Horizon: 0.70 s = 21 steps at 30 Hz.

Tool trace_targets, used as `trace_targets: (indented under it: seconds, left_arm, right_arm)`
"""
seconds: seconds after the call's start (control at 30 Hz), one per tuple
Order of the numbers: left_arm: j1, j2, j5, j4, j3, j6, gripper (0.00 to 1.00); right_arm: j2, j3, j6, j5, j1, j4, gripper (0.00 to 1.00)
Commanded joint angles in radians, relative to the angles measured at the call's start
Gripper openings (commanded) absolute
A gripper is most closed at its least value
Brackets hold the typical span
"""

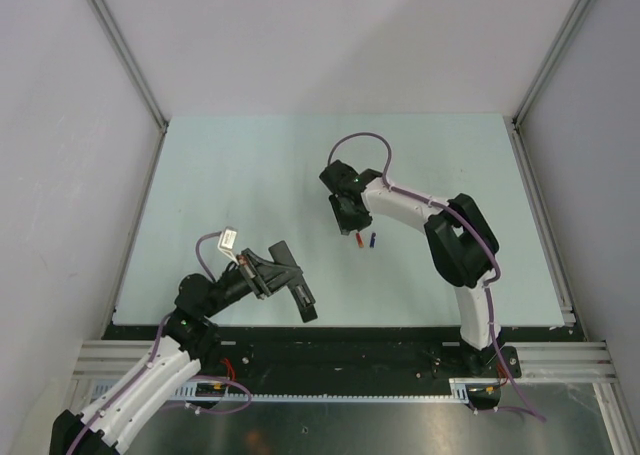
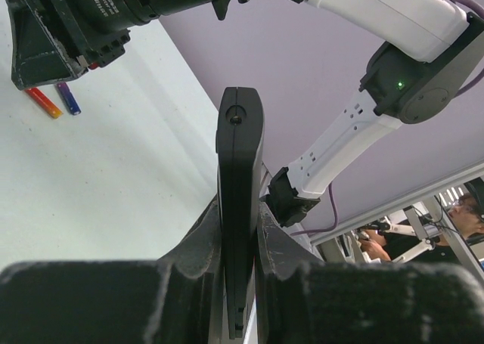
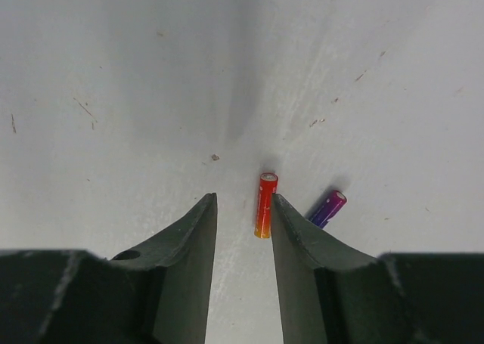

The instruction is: Load the batteries into the remote control

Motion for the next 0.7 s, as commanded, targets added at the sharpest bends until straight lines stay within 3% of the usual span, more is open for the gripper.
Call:
trace_targets:
  seconds: [0.0, 0.67]
  left_arm:
    - [-0.003, 0.013, -0.007, 0.029, -0.001, 0.031, 0.00]
    - [-0.003, 0.016, -0.004, 0.028, 0.000, 0.031, 0.00]
  right_arm:
    - [0.006, -0.011, -0.017, -0.022, -0.004, -0.011, 0.40]
    - [0.013, -0.077, -0.029, -0.053, -0.038, 0.041, 0.33]
